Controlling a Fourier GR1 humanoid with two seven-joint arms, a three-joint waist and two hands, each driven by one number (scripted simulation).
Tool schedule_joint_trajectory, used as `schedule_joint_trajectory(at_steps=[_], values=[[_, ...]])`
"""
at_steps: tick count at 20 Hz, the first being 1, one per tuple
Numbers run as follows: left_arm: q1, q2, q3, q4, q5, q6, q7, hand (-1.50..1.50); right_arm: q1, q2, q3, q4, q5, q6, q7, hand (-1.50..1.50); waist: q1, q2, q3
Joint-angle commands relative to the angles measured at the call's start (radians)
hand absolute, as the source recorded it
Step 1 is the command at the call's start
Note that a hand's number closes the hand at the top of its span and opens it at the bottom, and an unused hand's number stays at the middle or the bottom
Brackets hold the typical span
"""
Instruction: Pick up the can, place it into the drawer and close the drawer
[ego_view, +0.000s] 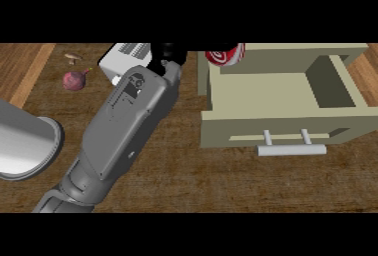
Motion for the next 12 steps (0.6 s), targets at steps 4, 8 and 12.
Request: schedule_joint_trajectory(at_steps=[4,8,12], values=[[-0.184,0.0,-0.031,0.212,0.085,0.047,-0.061,1.5,0.009,0.001,-0.014,0.011,-0.014,0.032,0.001,-1.5,-0.018,0.003,0.001],[-0.232,0.0,-0.071,0.269,0.167,0.068,-0.074,1.5,-0.019,0.012,0.03,-0.043,0.043,-0.022,0.044,-1.5,-0.016,0.004,0.0],[-0.27,0.0,-0.119,0.356,0.263,0.079,-0.133,1.5,-0.05,-0.02,0.009,0.009,0.013,-0.001,0.026,-1.5,-0.032,0.008,0.001]])
